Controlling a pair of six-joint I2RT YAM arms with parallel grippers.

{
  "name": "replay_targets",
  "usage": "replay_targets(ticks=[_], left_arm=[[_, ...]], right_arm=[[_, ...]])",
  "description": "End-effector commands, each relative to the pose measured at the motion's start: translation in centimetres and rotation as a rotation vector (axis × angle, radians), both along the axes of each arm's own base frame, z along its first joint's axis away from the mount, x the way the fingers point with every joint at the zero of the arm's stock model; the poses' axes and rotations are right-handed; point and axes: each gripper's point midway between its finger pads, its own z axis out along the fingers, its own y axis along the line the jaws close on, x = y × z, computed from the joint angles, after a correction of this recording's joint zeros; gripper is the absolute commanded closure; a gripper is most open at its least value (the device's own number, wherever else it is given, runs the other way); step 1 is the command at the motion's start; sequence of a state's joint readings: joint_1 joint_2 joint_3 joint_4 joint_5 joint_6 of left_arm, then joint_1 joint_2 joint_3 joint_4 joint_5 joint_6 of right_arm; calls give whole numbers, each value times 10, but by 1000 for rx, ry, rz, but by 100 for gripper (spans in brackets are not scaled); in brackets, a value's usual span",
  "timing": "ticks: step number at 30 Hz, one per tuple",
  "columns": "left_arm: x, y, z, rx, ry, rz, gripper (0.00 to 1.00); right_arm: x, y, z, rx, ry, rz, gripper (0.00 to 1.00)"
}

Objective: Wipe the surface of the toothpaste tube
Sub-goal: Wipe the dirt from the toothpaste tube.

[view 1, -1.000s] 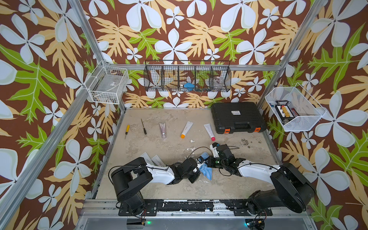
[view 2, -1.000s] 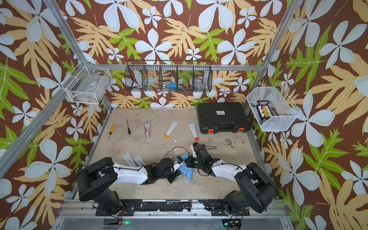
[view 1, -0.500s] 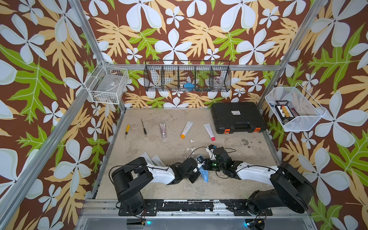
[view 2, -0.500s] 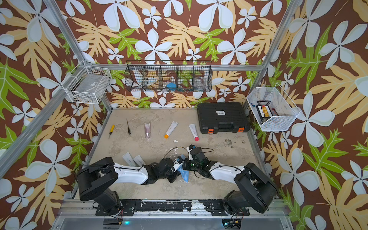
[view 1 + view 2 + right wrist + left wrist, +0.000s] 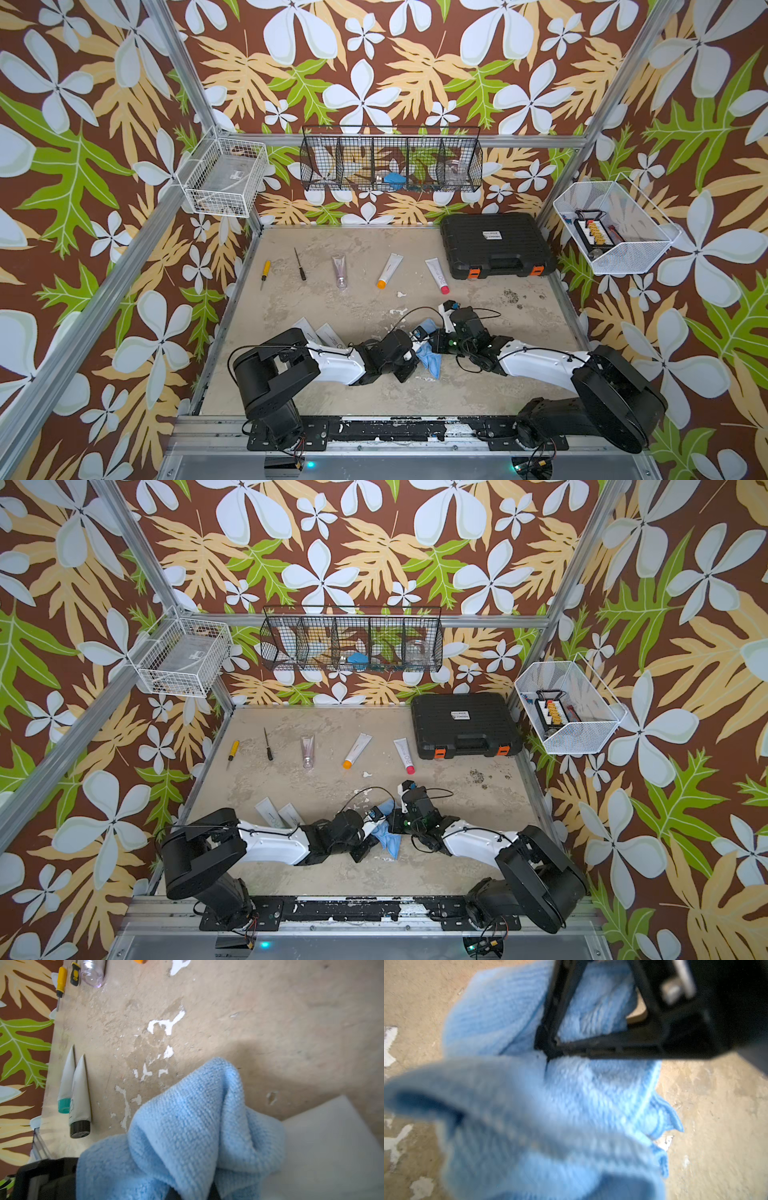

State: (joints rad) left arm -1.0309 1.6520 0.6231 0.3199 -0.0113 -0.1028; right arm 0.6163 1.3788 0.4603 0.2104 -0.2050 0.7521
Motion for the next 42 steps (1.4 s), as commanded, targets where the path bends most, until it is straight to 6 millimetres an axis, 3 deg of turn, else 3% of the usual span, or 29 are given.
replay_targets(ticks=[1,12,22,27,38,42], left_arm=[[4,0,4,-2,-23,9,85],[4,0,5,-4,-29,11,85],[4,0,7,-8,-29,10,85],[5,-1,6,-8,-29,8,85],[6,-1,6,-4,-33,10,85],[6,0,6,-3,-37,12,85]], right_arm=[[-4,-34,-23,-145,43,-42,100],[25,-89,-18,-235,-4,-138,100],[22,-79,-18,-175,1,-101,100],[14,-64,-18,-152,8,-58,100],[-24,13,-16,-64,52,101,100],[-34,32,-10,-14,66,124,100]])
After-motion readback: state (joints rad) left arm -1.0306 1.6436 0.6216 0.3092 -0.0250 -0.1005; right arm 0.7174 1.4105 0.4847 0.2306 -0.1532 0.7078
